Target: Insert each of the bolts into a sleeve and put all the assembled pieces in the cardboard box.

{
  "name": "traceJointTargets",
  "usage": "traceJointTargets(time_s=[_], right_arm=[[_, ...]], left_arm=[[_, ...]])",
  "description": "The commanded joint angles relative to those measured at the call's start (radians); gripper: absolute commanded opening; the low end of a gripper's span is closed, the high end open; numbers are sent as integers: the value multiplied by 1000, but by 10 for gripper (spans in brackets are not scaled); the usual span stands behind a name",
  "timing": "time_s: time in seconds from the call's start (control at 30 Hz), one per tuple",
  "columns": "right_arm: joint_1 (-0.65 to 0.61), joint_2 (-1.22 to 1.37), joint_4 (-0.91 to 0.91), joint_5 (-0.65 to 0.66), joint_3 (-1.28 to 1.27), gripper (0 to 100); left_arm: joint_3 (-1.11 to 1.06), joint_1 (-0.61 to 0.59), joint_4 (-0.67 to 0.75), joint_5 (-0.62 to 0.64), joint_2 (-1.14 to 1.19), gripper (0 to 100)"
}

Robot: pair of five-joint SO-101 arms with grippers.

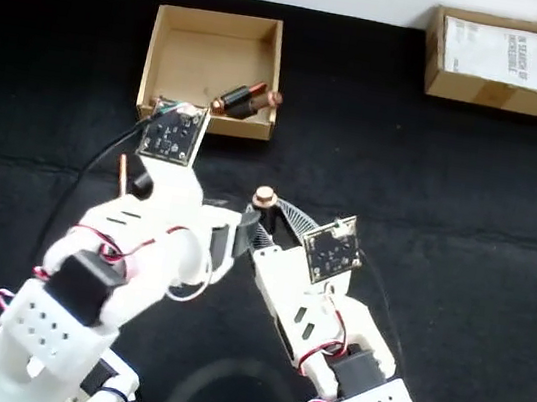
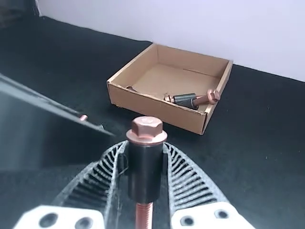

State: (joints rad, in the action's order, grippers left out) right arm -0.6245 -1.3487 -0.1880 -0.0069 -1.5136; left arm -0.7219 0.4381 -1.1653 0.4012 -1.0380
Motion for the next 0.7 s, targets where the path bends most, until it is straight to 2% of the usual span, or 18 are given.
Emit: traceJointTargets(time_s=[0.0, 0.17, 0.27, 0.4, 0.67], right_arm=[[13, -7, 13, 2, 58, 8], [13, -7, 13, 3, 59, 8], [33, -5, -8, 2, 122, 8], [50, 19, -88, 2, 285, 8], [107, 364, -189, 0, 725, 8]], left_arm=[[156, 10, -161, -17, -7, 153], [344, 4, -350, -17, -7, 152], [429, -44, -446, -17, -8, 105], [453, -180, -505, -18, -8, 5], [417, -499, -505, -18, -7, 9]])
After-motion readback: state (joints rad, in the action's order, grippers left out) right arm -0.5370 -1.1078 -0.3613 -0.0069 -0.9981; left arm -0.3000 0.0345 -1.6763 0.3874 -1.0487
